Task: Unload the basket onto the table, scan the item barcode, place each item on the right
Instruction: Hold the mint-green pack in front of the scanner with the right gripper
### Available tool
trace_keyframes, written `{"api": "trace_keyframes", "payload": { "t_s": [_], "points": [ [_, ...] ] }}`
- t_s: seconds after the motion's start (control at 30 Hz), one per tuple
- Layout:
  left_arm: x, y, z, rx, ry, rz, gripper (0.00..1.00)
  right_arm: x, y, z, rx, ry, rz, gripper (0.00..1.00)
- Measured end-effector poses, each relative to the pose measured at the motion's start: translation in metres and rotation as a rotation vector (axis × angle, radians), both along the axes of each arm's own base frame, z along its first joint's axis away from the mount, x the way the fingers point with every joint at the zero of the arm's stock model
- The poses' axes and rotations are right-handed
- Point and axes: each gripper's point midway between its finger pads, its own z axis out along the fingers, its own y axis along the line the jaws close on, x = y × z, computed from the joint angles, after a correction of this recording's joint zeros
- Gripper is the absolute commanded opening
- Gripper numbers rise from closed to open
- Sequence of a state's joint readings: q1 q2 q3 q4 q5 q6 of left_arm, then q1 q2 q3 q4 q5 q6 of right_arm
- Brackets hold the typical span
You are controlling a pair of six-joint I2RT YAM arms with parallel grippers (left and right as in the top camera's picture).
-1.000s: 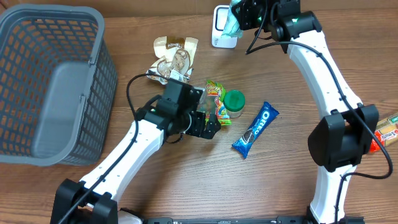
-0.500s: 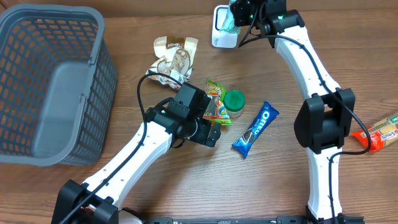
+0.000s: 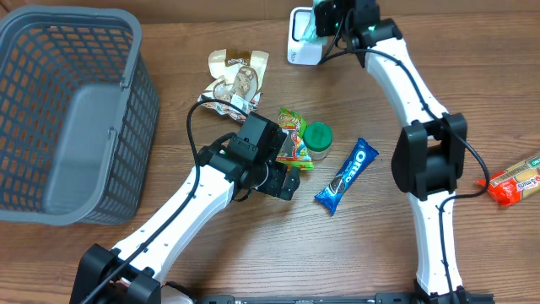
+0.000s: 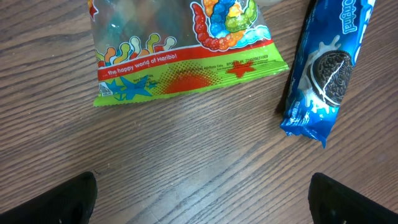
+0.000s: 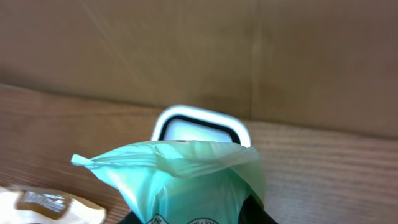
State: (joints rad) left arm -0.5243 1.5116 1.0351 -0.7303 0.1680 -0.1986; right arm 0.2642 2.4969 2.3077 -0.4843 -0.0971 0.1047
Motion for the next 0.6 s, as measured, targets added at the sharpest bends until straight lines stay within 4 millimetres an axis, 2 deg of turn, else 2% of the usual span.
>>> {"api": "trace_keyframes", "payload": {
  "t_s": [0.13,0.4,0.5,0.6],
  "points": [
    [-0.001,0.0,0.0,0.001,0.003,0.0,0.99,-0.001,0.013,-0.02,-0.016,0.015,0.009,0.03],
    [-0.001,0.0,0.0,-0.001,0.004,-0.001,1.0,-0.011,0.054,-0.017,-0.034,-0.017,0.048,0.03],
    [-0.001,0.0,0.0,-0.001,0.004,-0.001,1.0,-0.012,0.055,-0.019,-0.038,-0.011,0.05,0.03],
    [-0.001,0.0,0.0,-0.001,0.004,-0.001,1.0,-0.013,0.047,-0.024,-0.057,0.011,0.029,0.04]
  ]
}}
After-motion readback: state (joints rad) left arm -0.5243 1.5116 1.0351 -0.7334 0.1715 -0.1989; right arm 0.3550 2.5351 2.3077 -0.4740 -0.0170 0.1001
